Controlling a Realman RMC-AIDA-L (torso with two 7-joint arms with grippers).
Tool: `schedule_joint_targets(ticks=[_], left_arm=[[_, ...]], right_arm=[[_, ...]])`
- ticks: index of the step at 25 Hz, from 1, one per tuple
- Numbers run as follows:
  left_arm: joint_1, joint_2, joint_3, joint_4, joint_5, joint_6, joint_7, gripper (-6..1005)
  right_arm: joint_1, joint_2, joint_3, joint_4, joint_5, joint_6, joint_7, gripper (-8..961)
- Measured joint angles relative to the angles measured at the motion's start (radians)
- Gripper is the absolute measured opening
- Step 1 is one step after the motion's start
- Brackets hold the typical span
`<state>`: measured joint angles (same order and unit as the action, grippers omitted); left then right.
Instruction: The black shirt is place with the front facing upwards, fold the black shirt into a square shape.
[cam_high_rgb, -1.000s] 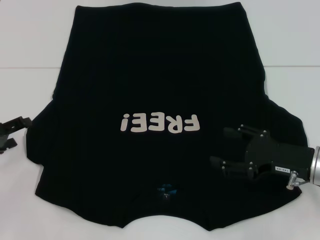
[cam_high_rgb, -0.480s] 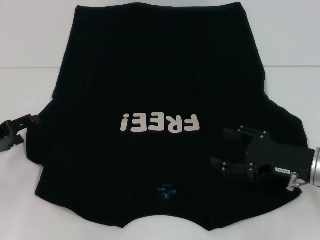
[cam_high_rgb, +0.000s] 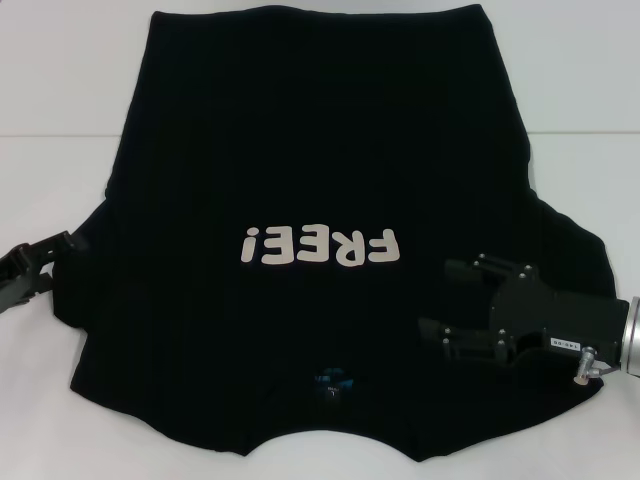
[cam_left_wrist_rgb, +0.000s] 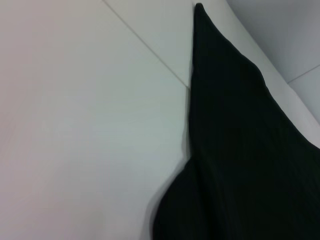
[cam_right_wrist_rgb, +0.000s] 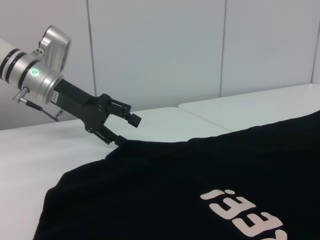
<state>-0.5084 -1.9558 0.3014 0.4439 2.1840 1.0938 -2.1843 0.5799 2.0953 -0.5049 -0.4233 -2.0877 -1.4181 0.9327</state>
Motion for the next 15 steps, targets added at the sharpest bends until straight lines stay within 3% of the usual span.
schedule_joint_targets(ticks=[15], left_arm=[[-0.001,0.002,0.018,-0.007,0.013,0.043,-0.005,915]], right_arm=[[-0.003,-0.002,0.000,0.000,0.000,-0.016,0.000,894]])
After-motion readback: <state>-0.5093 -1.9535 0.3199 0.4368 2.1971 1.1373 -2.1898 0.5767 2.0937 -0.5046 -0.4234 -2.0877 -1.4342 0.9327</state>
